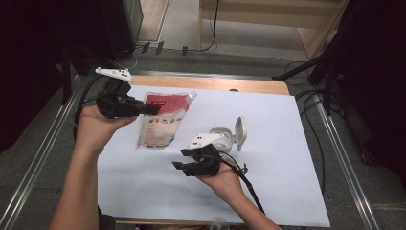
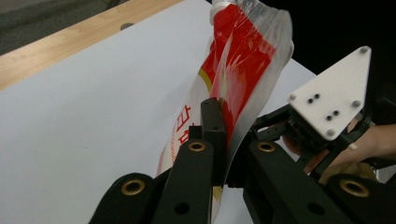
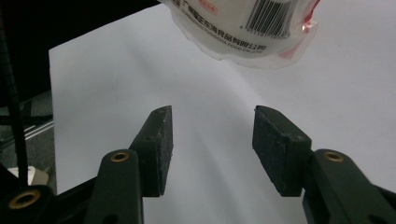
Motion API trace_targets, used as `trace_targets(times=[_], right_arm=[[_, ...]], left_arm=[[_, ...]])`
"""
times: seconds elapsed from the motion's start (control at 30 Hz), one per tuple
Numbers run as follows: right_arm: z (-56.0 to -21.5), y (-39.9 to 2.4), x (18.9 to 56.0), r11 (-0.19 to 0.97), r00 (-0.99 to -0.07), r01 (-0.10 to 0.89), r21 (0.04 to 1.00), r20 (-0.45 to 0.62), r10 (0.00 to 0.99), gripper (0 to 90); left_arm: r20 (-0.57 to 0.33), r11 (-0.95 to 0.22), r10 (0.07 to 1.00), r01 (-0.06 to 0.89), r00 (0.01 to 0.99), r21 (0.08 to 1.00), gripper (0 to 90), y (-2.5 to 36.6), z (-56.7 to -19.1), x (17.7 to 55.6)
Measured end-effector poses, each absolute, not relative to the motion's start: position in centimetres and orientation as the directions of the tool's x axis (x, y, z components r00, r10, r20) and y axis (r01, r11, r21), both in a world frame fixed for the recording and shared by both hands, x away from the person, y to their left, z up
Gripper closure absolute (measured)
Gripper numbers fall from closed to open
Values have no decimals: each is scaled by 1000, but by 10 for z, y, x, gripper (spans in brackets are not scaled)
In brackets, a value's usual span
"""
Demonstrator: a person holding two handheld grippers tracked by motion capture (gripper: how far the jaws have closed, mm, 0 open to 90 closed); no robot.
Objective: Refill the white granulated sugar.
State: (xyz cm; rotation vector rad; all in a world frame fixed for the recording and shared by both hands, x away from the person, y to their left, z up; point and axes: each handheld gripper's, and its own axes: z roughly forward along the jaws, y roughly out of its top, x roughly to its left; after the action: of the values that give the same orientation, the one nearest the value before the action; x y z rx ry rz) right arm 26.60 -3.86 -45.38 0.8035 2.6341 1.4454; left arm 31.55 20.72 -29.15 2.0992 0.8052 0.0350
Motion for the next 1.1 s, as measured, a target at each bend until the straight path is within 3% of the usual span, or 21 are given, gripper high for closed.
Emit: trace_targets(times=[0.47,0.77,1.1], right_arm=[[-490,-7,282,398,-817,460,794,203,540,489],[-498,-4,283,387,-831,378,841,124,542,479],[-506,-3,280,317,-809,307,897,71,583,482]], left_arm=[[-272,-431,527,529,805,731,900,196,-292,313],[-295,-430,510,536,808,727,900,192,-289,311],[-378,-400,480,581,792,709,900,187,-291,313]])
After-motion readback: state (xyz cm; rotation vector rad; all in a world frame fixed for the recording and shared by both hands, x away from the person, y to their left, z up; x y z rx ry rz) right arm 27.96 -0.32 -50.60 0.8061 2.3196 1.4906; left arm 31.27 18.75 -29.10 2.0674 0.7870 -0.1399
